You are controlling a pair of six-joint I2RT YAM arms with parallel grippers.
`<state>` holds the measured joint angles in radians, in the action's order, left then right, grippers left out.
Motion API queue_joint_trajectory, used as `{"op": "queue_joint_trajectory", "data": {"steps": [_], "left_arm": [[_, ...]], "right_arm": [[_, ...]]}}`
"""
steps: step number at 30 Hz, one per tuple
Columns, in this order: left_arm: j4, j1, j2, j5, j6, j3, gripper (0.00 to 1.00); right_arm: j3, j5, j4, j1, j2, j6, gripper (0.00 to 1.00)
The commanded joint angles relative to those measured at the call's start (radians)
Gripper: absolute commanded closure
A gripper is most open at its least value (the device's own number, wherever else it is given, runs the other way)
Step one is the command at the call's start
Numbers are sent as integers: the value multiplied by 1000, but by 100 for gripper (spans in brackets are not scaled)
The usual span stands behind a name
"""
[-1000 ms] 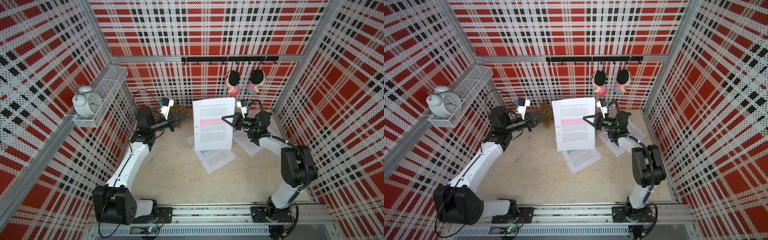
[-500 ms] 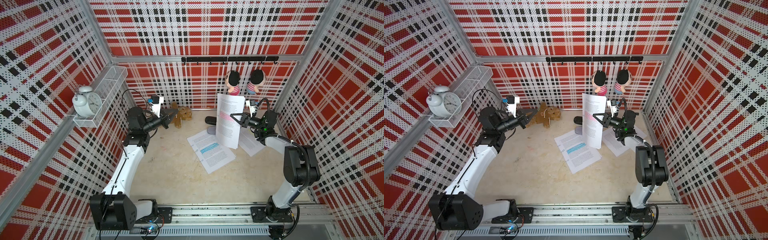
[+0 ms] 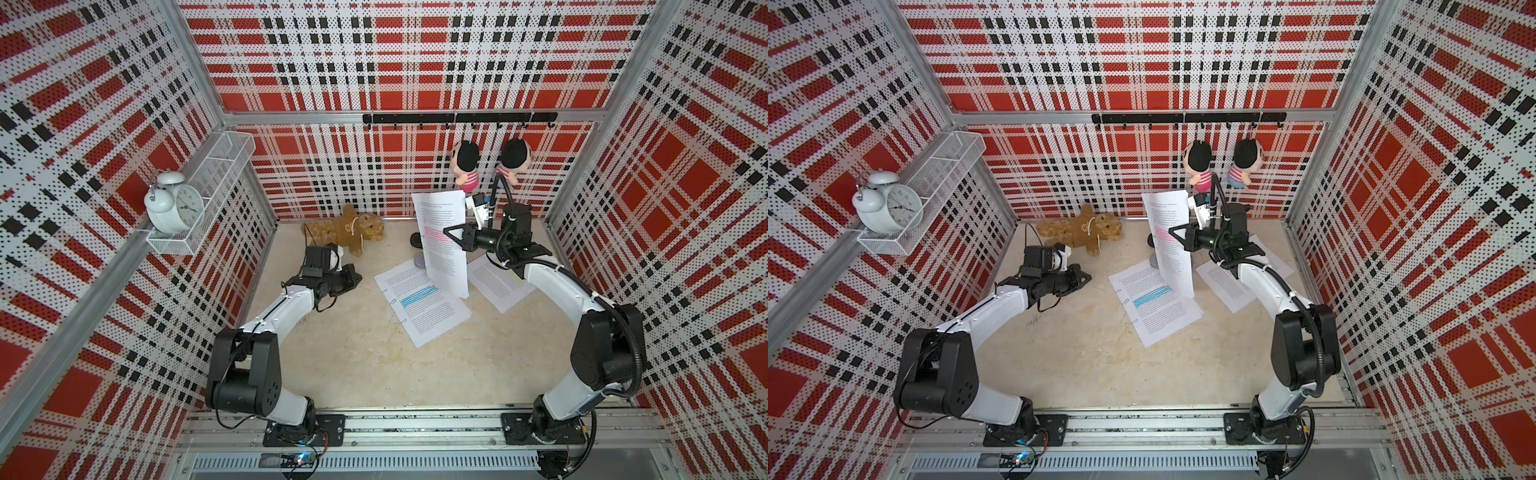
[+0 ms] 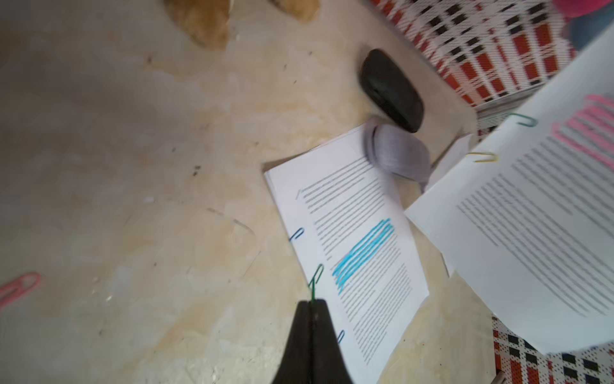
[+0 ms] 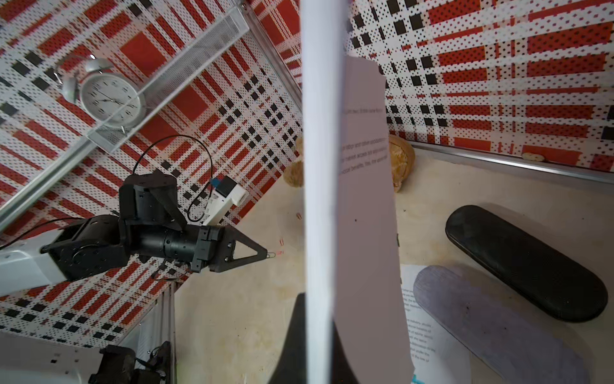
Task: Unclip the paperclips from the documents
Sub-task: Place the paper clip at the center of the board, then remove the paper clip from the document.
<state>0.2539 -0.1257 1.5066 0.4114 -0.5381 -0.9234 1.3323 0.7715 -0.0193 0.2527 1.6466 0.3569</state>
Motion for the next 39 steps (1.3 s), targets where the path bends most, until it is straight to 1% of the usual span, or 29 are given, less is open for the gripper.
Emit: {"op": "queue_joint_trajectory", "data": {"steps": [1, 4, 7, 9, 11, 13, 14, 15, 16, 18, 19, 21, 23, 26, 29, 30, 33, 35, 39], "left_arm": [[18, -4, 35, -111, -105, 29, 100], [24, -1, 80, -148, -118, 39, 100], [25, 7, 128, -165, -128, 36, 100], [25, 12, 154, -179, -136, 33, 100], [24, 19, 174, -180, -141, 35, 92], [22, 30, 179, -181, -148, 37, 86], [22, 36, 173, -184, -152, 39, 79], [22, 40, 162, -189, -155, 40, 69], [25, 45, 148, -199, -157, 41, 56], [25, 53, 118, -207, -160, 38, 34], [25, 55, 101, -206, -159, 36, 30], [1, 53, 61, -179, -151, 26, 28], [-72, 40, 20, -134, -140, 20, 28], [-266, 15, -49, -20, -144, 34, 27], [-516, -6, -101, 92, -208, 68, 24], [-612, -9, -107, 126, -255, 83, 23], [-812, -26, -98, 198, -345, 101, 20], [-890, -45, -79, 227, -368, 93, 20], [-957, -63, -47, 266, -379, 87, 19]], "right_arm": [[39, -183, -246, 35, -33, -42, 100], [86, -196, -340, 46, -10, -6, 100], [142, -238, -449, 84, 11, -50, 100], [162, -284, -483, 125, 7, -83, 100], [162, -324, -477, 158, -6, -78, 100], [177, -402, -496, 194, -11, -59, 100], [191, -417, -513, 204, -7, -64, 100], [209, -426, -536, 214, 0, -69, 100], [231, -433, -561, 220, 10, -72, 100], [268, -422, -603, 224, 29, -74, 100], [285, -409, -616, 224, 39, -77, 100], [341, -371, -664, 225, 63, -101, 100], [406, -360, -716, 228, 95, -101, 100], [499, -220, -772, 229, 139, -146, 100], [546, -173, -773, 231, 159, -121, 100], [570, -158, -785, 231, 167, -126, 100], [644, -141, -818, 234, 183, -138, 100], [685, -127, -824, 235, 186, -141, 100], [753, -106, -826, 236, 189, -127, 100]]}}
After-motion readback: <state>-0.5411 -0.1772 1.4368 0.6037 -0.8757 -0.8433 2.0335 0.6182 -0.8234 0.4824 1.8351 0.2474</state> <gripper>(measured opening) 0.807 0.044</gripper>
